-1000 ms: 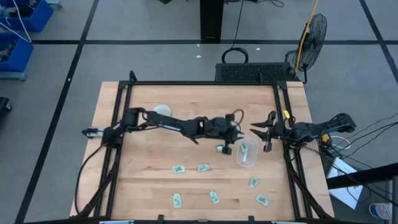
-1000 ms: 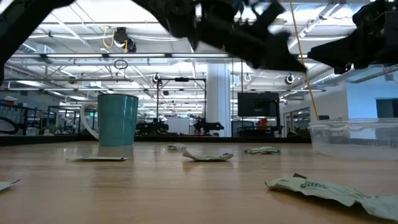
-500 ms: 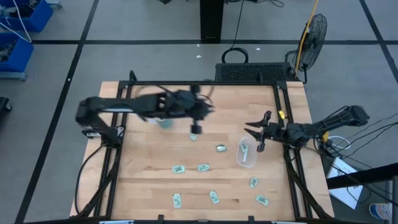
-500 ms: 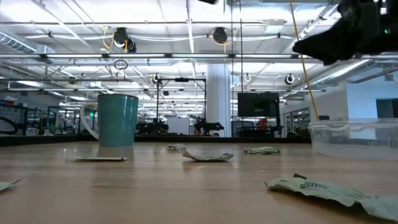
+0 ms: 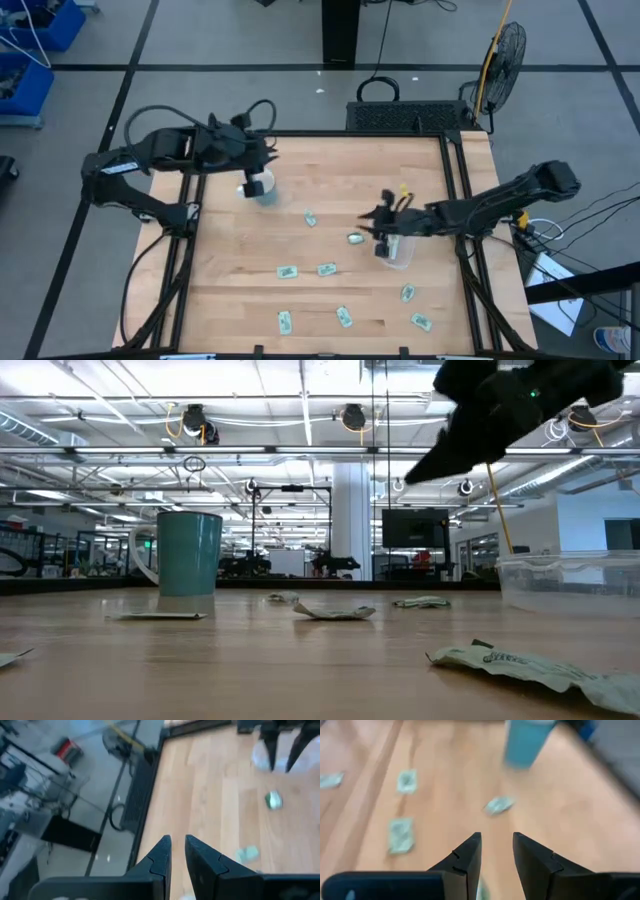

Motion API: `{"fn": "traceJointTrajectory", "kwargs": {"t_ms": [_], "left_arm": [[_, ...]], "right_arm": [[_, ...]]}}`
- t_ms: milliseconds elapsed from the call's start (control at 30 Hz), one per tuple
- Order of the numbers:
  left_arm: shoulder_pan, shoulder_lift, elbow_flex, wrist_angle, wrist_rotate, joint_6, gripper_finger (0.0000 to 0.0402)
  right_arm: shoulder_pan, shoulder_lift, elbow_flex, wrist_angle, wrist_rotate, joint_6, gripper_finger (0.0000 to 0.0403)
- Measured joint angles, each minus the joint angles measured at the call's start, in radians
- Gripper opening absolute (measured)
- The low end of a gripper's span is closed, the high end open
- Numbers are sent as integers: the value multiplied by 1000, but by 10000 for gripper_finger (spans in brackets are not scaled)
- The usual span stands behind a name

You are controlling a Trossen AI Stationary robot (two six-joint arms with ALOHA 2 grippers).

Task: Pick and place Stevia / Truvia into bins
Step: Put the white stevia packet into the container

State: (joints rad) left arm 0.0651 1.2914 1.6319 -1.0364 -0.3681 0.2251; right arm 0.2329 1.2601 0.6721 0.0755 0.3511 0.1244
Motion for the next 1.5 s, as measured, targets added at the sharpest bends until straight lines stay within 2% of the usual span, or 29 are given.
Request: {"fn": "traceJointTrajectory", "kwargs": {"t_ms": [200, 400, 600, 833, 1133, 1500], "left_arm": [[2, -1, -4, -27, 0, 5, 60], [2, 0, -38, -16, 0, 50, 60], [2, -1, -74, -13, 1, 62, 60], [2, 0, -101, -13, 0, 83, 60], [2, 0, -101, -5, 0, 83, 60], [2, 0, -101, -5, 1, 81, 60]], "right_arm": [[-32, 160, 89, -140, -107, 80, 115], [-79, 275, 106, -156, -228, 119, 157], [-97, 350, 107, -156, -249, 89, 200], [-102, 409, 109, -152, -252, 50, 215], [-102, 410, 109, -156, -249, 67, 184], [-103, 405, 107, -153, -247, 73, 85]]}}
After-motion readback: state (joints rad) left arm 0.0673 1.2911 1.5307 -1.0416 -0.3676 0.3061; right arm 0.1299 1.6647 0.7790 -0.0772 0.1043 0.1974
